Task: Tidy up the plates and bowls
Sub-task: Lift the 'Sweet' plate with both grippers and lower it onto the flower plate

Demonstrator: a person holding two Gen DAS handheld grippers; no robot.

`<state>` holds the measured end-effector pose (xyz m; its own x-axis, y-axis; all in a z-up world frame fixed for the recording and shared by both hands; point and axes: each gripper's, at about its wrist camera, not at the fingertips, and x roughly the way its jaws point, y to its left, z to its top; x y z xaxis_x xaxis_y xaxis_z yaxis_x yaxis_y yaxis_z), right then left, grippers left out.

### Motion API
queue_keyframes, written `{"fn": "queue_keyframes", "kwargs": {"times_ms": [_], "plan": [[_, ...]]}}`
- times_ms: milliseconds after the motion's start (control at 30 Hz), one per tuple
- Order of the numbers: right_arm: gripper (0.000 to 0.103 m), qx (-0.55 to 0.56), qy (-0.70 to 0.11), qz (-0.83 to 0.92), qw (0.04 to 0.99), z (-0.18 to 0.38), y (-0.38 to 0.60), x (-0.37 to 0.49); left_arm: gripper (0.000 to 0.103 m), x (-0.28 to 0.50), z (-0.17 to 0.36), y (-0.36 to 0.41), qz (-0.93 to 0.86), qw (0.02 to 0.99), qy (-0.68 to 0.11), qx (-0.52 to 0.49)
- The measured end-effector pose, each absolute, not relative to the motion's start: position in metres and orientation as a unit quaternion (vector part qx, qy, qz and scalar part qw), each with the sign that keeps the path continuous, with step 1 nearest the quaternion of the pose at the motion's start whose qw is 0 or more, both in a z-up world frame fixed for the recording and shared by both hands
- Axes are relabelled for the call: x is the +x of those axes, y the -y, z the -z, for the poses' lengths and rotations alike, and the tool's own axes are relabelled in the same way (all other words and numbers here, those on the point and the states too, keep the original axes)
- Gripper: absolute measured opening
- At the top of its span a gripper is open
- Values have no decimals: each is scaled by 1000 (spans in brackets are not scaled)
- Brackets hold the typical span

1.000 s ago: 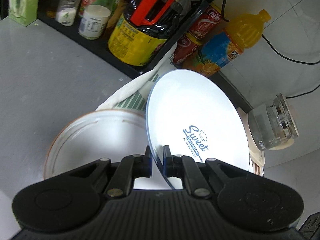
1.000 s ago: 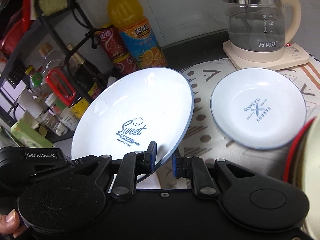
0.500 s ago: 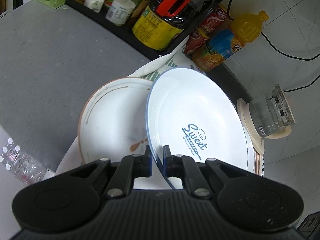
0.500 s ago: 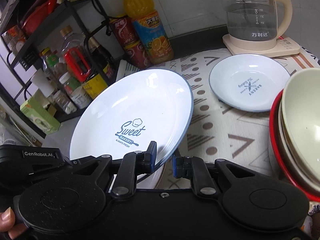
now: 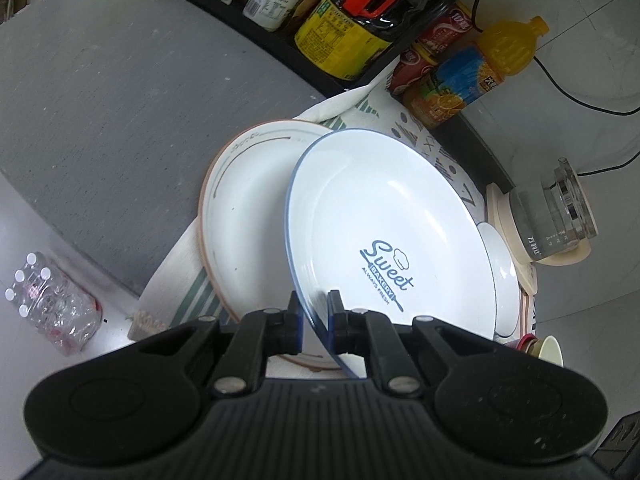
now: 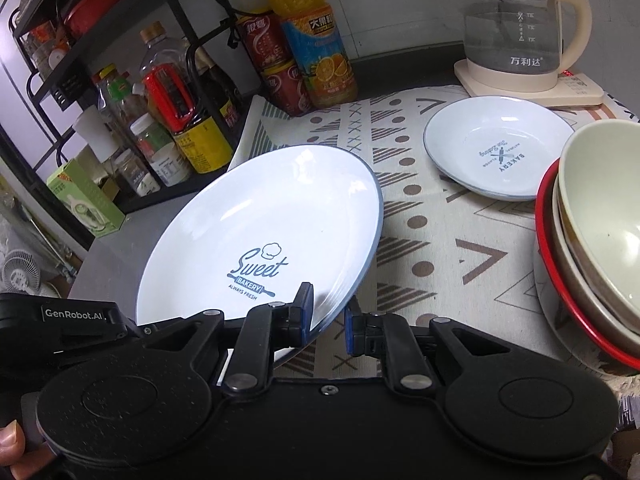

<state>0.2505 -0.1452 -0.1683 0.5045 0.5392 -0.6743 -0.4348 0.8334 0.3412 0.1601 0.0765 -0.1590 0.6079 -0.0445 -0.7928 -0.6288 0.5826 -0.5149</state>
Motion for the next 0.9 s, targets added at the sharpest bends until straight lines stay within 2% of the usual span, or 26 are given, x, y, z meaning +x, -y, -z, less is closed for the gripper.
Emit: {"fn": "queue_keyframes", "kwargs": {"times_ms": [900], "plan": [[15, 28, -434, -277, 857, 177, 118, 262, 11, 161, 181, -90, -197, 765, -424, -443]]}}
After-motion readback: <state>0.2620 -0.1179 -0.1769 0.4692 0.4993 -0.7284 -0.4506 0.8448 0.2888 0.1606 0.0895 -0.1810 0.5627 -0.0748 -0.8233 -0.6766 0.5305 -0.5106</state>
